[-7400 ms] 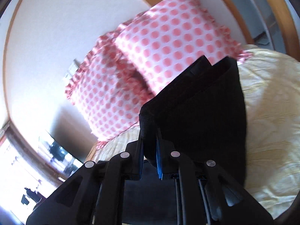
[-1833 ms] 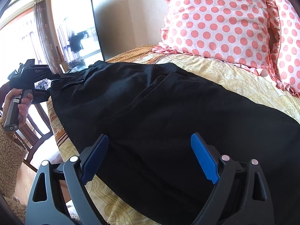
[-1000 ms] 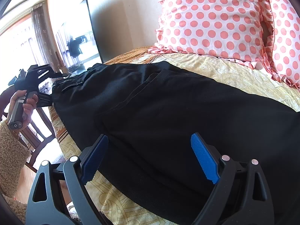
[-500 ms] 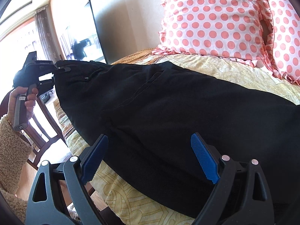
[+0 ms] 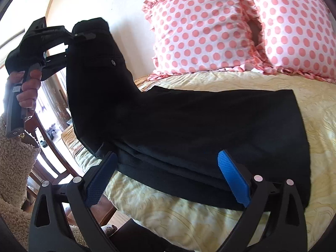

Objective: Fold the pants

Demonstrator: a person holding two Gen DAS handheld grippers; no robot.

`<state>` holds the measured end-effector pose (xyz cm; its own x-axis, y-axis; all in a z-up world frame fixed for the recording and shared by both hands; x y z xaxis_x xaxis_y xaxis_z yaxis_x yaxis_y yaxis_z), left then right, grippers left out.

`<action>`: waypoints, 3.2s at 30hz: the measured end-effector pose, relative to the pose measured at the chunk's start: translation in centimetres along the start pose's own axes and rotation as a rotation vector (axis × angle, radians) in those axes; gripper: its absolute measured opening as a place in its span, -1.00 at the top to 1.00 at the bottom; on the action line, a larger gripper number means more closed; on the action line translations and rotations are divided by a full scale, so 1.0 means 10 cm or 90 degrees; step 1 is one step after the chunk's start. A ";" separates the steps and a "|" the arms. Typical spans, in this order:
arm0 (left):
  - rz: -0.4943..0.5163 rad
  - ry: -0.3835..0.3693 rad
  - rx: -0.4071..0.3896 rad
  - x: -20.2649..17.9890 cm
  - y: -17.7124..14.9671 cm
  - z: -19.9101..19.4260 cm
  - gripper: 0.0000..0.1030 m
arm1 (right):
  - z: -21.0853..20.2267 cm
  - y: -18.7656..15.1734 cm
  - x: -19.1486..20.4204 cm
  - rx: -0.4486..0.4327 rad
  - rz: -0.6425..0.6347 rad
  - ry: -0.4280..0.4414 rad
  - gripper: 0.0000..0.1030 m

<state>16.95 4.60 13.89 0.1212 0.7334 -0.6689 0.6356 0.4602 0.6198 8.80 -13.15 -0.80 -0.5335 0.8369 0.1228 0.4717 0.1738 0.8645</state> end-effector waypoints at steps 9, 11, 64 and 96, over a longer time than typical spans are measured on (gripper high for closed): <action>0.063 -0.058 0.245 -0.81 -1.67 1.34 0.77 | -0.61 -0.37 -0.61 -0.027 0.090 -0.050 -0.92; 0.061 -0.032 0.309 -0.70 -2.06 1.59 0.77 | -0.70 -0.41 -0.72 -0.032 0.100 -0.065 -0.95; 0.048 -0.033 0.118 0.19 -1.30 0.92 -0.96 | -0.08 0.25 -1.06 -0.009 0.202 -0.010 -0.97; 0.261 0.271 0.022 0.57 -1.62 0.80 -0.96 | -0.16 0.13 -0.57 0.003 -0.104 -0.257 -0.97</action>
<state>13.41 -2.65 -3.24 0.0496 0.9875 -0.1498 0.6271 0.0860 0.7741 11.32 -18.49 0.37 -0.2841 0.9340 -0.2167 0.4076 0.3223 0.8544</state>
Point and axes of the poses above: each gripper's, at about its wrist camera, not at the fingertips, and z roughly the way its jaws point, x to its left, y to its top, the point moved 9 cm from there along z, roughly the way its jaws point, and after that the axes turned 14 degrees about -z, right-handed, at the moved point
